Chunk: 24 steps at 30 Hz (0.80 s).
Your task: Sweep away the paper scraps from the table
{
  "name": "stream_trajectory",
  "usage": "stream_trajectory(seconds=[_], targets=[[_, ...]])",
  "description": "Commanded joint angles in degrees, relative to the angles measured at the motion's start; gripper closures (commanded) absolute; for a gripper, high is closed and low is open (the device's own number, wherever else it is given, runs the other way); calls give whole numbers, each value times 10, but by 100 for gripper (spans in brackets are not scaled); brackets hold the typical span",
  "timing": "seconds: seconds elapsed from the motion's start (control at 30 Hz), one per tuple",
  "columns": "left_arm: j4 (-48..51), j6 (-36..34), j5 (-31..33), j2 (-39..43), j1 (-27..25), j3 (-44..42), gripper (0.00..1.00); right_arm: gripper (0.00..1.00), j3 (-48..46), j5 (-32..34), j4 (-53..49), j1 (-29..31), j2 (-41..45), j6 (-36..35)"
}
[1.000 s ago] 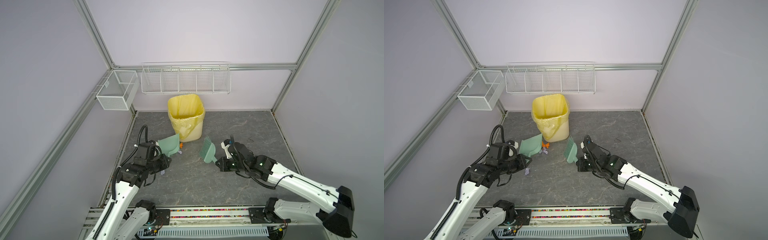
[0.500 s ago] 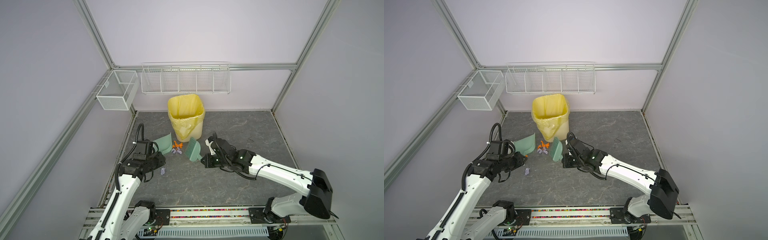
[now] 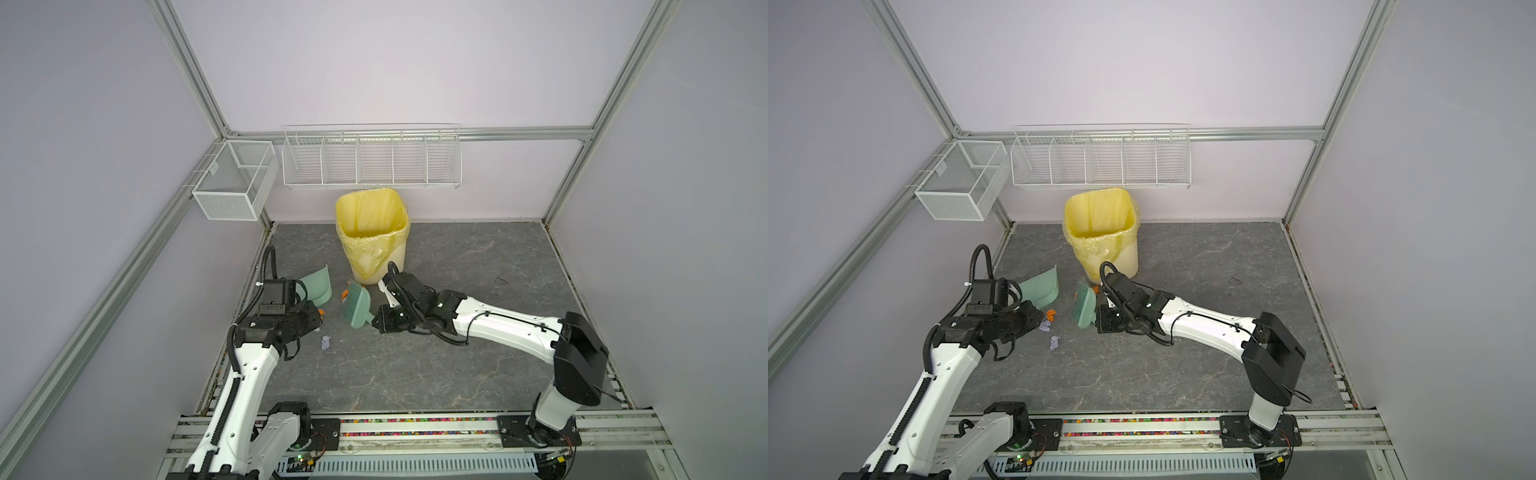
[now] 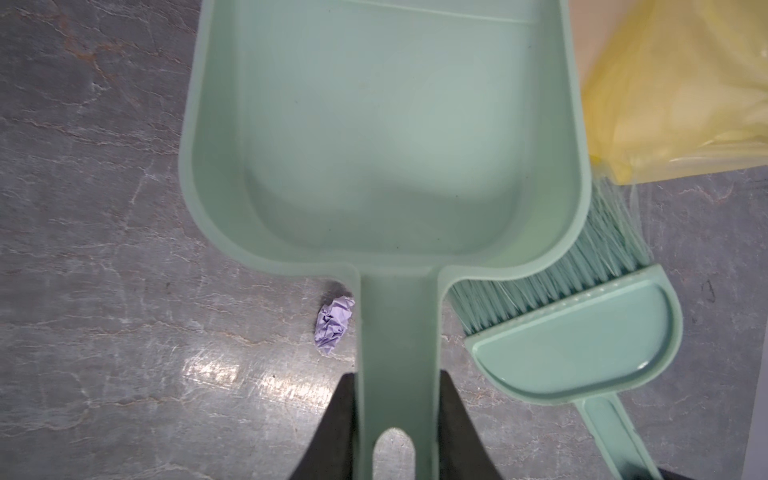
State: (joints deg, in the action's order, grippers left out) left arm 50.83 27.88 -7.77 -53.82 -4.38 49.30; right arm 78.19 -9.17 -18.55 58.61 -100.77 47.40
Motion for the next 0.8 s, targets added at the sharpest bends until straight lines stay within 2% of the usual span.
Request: stream_trajectory(seconds=[0.0,0.2,0.43,0.77], targets=[[-11,-19,-13,-2,4,15,100,93,37,-20,5,4,-30,16],[-11,-19,-8,15,4,13,100,93,114,-3,-39,2,-100,36],[-12,-18,-14,19,4,9,100,93,190,-8,-46,-10,-162,53],[-18,-17,-19,21,4,4,100,93,196,-8,-33,-42,-203,109]])
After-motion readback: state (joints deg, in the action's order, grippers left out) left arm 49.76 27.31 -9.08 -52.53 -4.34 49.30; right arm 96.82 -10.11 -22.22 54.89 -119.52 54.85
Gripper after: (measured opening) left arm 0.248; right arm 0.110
